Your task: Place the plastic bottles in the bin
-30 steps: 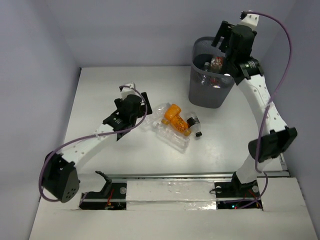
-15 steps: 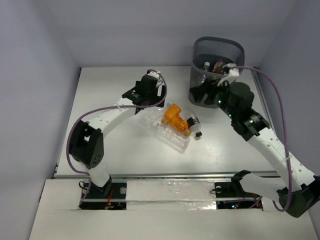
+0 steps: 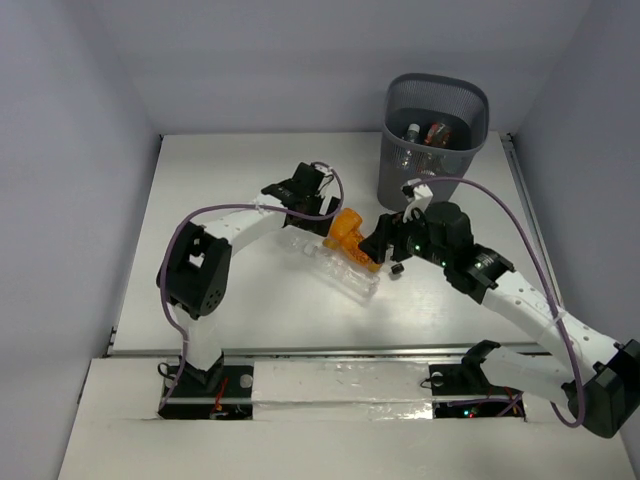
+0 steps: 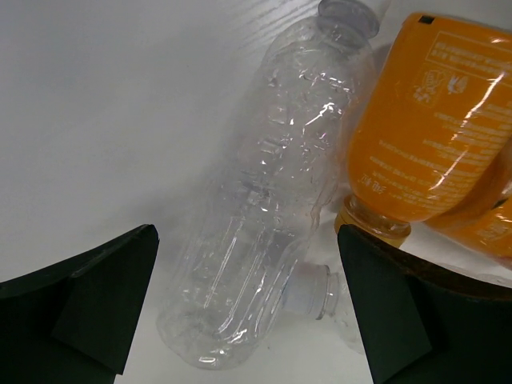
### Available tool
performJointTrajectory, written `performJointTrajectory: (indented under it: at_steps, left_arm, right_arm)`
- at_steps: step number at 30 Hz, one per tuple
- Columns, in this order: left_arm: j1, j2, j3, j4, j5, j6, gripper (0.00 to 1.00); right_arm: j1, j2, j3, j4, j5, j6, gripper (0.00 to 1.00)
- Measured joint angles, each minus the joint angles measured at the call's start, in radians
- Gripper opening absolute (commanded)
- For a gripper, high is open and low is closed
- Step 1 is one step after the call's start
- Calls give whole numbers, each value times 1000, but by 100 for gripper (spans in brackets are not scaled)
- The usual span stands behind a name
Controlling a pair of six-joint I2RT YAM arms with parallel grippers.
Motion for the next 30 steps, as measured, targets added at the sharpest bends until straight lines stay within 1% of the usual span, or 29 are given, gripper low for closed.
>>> performJointTrajectory:
  at_steps: [2, 4, 5, 7, 8, 10, 11, 17, 20, 22, 26, 30]
  left_arm:
    - [0, 23, 0, -4, -6, 0, 93]
    - [0, 49, 5, -11, -20, 0, 89]
    - [0, 60, 8, -15, -31, -1, 83]
    - [0, 77, 11, -19, -50, -5, 76]
    - [0, 81, 12, -19, -58, -6, 66]
    - [0, 83, 12, -21, -69, -10, 58]
    - [0, 83, 12, -21, -77, -11, 51]
    - [0, 78, 12, -29, -124, -26, 36]
    - [0, 51, 12, -45, -147, -43, 32]
    - [3, 10, 12, -56, -158, -57, 31]
    - [8, -112, 20, -69, -164, -81, 31]
    - [10, -222, 76, -75, -157, -100, 31]
  right_arm:
    - [5, 4, -23, 6, -5, 3, 80]
    - [12, 16, -35, 11, -6, 7, 79]
    - [15, 24, -38, 14, -6, 7, 79]
    - [26, 51, -39, 17, -5, 7, 78]
    - [32, 70, -39, 21, -3, 6, 78]
    - [47, 111, -39, 23, 6, 5, 78]
    - [53, 136, -38, 23, 9, 2, 78]
    - [72, 261, -36, 23, 29, -5, 79]
    - [78, 317, -24, 24, 48, -10, 80]
    - [85, 352, -12, 25, 58, -17, 80]
    - [111, 425, 28, 25, 72, -35, 80]
    - [138, 483, 69, 25, 99, -53, 81]
